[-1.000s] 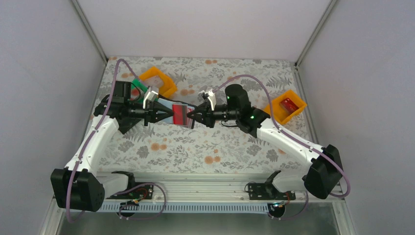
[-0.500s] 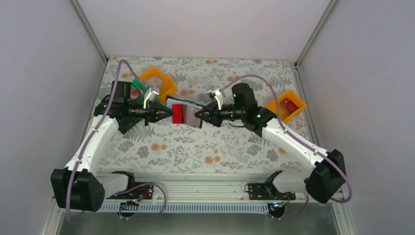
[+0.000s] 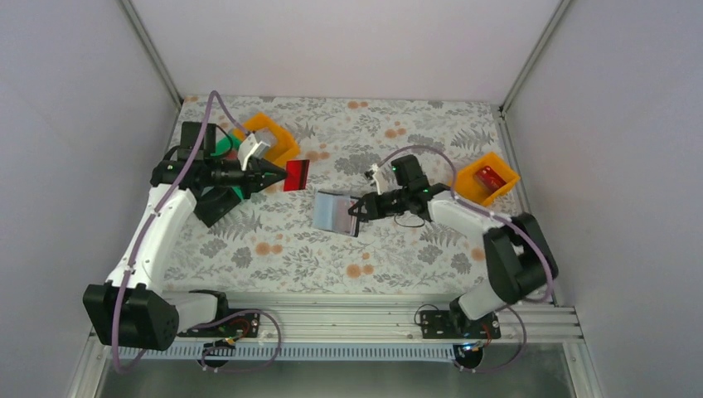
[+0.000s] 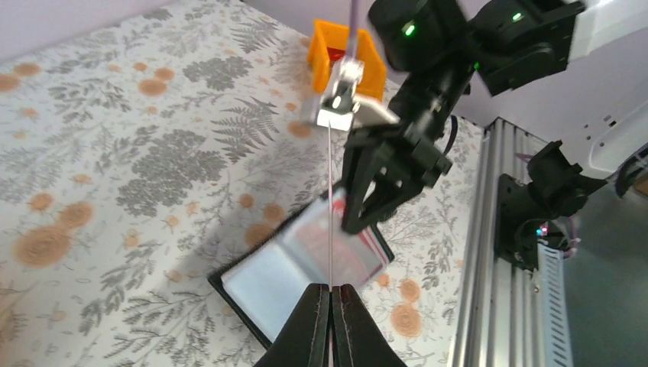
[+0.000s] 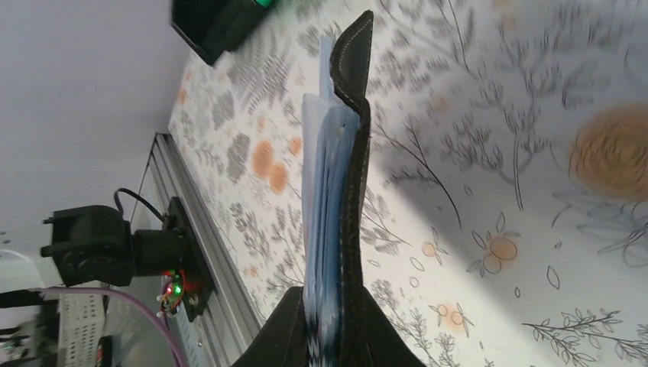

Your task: Take the credit cards out of the card holder

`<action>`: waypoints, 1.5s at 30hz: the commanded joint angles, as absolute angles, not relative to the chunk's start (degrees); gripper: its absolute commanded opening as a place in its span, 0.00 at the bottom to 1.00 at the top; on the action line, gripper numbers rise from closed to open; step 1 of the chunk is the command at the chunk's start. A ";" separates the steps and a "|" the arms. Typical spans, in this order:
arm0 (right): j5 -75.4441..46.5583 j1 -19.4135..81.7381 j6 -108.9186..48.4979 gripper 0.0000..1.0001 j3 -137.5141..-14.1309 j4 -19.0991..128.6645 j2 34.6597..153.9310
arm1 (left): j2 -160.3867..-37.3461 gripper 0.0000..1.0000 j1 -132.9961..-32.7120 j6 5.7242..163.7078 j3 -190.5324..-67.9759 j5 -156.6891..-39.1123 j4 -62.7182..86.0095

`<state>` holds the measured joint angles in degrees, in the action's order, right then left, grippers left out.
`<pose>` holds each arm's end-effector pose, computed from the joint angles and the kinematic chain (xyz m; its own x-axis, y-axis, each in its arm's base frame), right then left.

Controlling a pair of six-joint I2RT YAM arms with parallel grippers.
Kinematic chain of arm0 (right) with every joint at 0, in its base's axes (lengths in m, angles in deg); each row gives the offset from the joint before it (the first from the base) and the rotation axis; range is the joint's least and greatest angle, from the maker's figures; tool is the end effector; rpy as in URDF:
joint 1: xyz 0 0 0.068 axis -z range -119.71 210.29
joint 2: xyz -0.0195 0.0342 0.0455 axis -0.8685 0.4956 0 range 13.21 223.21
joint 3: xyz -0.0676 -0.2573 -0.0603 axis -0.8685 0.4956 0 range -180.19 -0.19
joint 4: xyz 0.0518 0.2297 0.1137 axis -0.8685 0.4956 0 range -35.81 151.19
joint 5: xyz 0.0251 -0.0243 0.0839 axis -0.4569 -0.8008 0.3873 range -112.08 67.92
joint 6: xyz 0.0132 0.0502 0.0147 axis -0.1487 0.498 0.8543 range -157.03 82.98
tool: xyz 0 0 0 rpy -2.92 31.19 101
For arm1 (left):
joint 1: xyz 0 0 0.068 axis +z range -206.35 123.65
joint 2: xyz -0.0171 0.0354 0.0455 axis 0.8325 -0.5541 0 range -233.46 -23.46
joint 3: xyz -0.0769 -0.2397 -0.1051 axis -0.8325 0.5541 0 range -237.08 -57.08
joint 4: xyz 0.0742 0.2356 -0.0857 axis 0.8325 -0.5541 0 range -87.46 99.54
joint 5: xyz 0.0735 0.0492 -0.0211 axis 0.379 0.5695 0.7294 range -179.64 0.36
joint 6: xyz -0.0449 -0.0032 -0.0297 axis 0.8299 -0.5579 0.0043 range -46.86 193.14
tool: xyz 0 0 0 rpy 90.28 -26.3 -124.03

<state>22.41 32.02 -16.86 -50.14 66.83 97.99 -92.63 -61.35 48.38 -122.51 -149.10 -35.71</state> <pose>0.2511 0.1635 0.2125 -0.8695 -0.1884 -0.4567 -0.4852 0.4994 0.7178 0.2314 -0.0511 0.3346 -0.4284 0.2510 -0.8680 0.8663 0.3874 -0.3155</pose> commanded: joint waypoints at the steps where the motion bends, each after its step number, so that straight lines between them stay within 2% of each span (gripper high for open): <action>1: 28.09 31.58 -14.79 0.04 -50.59 63.36 105.44 | -92.99 0.02 -61.10 43.84 -125.78 -146.88 -38.65; 6: 30.15 30.21 -16.96 0.05 -54.71 64.62 115.69 | -95.25 0.02 -61.10 42.65 -130.03 -147.46 -40.70; 8: 28.18 30.46 -16.82 0.12 -55.48 65.58 117.06 | -95.61 0.02 -61.21 42.08 -131.23 -147.55 -41.44; 9: 26.75 30.80 -16.48 0.19 -55.55 66.24 117.17 | -95.54 0.02 -61.24 41.60 -131.60 -147.60 -41.93; 11: 21.83 31.74 -15.62 0.45 -55.65 68.43 116.38 | -95.61 0.02 -61.41 40.12 -132.25 -147.61 -43.25; 14: 3.70 32.22 -13.95 0.73 -58.72 77.33 112.95 | -96.02 0.02 -61.82 37.28 -133.77 -146.62 -46.16; 17: -9.10 31.13 -14.33 0.87 -62.82 83.66 105.23 | -96.51 0.02 -63.22 32.98 -136.04 -144.67 -49.65; 20: -17.89 27.64 -17.63 0.89 -68.49 86.94 97.56 | -96.54 0.02 -65.79 28.92 -138.08 -143.41 -52.91; 22: -18.27 23.99 -23.36 0.88 -72.12 87.31 93.54 | -96.15 0.02 -67.26 26.80 -139.40 -143.83 -54.89; 24: -11.74 20.24 -30.23 0.87 -73.91 85.35 89.48 | -95.82 0.02 -68.36 26.05 -140.27 -144.04 -55.69; 28: 12.73 16.99 -38.58 0.90 -73.11 77.85 84.86 | -95.81 0.02 -71.24 24.27 -140.67 -143.11 -57.34; 33: 13.66 14.14 -42.87 0.99 -81.37 83.02 92.38 | -95.84 0.02 -74.99 23.22 -140.20 -142.12 -58.92; 36: 14.02 13.64 -45.10 0.93 -85.28 87.26 95.34 | -95.61 0.03 -75.29 21.96 -140.71 -143.33 -59.83; 39: 14.91 13.62 -46.05 0.76 -84.77 87.81 94.20 | -95.90 0.02 -75.30 21.52 -142.09 -144.38 -60.96; 42: 15.70 13.66 -45.26 0.37 -82.57 86.31 91.60 | -96.51 0.02 -75.31 21.37 -143.03 -145.68 -61.71; 45: 15.42 13.64 -45.16 0.06 -81.76 86.62 90.01 | -96.37 0.02 -75.28 21.94 -143.30 -146.12 -61.40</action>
<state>13.86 14.29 -44.20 -82.34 86.35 93.68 -96.32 -75.14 23.60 -141.68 -143.31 -60.54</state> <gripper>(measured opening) 0.213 0.026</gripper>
